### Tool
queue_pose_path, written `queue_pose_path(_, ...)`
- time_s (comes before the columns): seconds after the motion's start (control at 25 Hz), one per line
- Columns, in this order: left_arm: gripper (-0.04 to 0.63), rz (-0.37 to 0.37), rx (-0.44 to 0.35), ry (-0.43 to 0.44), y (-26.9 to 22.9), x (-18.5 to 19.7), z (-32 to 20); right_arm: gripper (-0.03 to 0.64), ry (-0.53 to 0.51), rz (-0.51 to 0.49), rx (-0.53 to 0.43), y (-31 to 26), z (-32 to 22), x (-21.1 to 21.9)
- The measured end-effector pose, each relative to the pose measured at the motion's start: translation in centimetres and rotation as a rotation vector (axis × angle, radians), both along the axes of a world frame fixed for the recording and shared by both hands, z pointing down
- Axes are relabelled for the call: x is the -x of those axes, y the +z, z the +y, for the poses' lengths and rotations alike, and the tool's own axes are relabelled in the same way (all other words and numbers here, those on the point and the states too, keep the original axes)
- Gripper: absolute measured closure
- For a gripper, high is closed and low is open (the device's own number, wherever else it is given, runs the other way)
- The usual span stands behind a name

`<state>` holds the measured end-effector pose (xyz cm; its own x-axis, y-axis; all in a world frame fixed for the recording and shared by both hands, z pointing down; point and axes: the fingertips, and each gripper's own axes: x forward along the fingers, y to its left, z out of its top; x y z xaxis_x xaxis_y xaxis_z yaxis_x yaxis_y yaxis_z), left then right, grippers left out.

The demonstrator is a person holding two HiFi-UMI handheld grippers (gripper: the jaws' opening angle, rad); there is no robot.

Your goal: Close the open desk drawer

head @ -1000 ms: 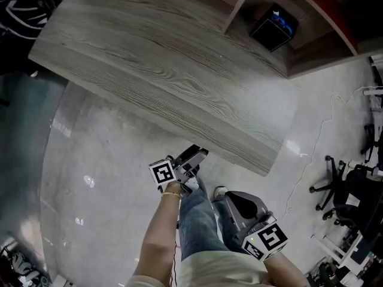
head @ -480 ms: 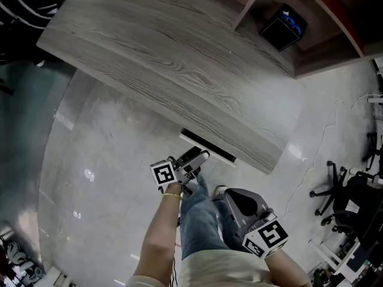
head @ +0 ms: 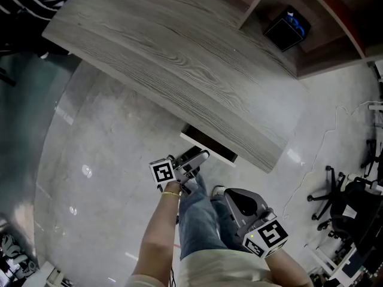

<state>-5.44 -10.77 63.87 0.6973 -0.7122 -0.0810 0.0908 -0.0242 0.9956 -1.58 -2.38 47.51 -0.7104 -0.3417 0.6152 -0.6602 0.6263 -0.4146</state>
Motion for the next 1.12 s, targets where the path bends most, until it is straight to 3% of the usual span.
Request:
queue_pose_path(0.68, 0.077, 0.012, 0.006, -0.038, -0.4, 1.9, 3.2, 0.611, -0.059, -0.020, -0.004, 0.1, 1.2, 0.7)
queue_pose_path(0.84, 0.077, -0.024, -0.015, -0.038, -0.2, 2.4, 4.2, 0.611, -0.077, -0.029, -0.005, 0.1, 1.6, 1.0)
queue_pose_path(1.0, 0.077, 0.003, 0.005, -0.062, -0.4, 2.8, 5.4, 0.611, -0.100, -0.036, -0.004, 0.1, 2.1, 1.3)
queue_pose_path(1.12, 0.077, -0.033, -0.030, -0.070, -0.3, 3.4, 6.2, 0.611, -0.119, -0.040, -0.005, 0.1, 2.4, 1.6)
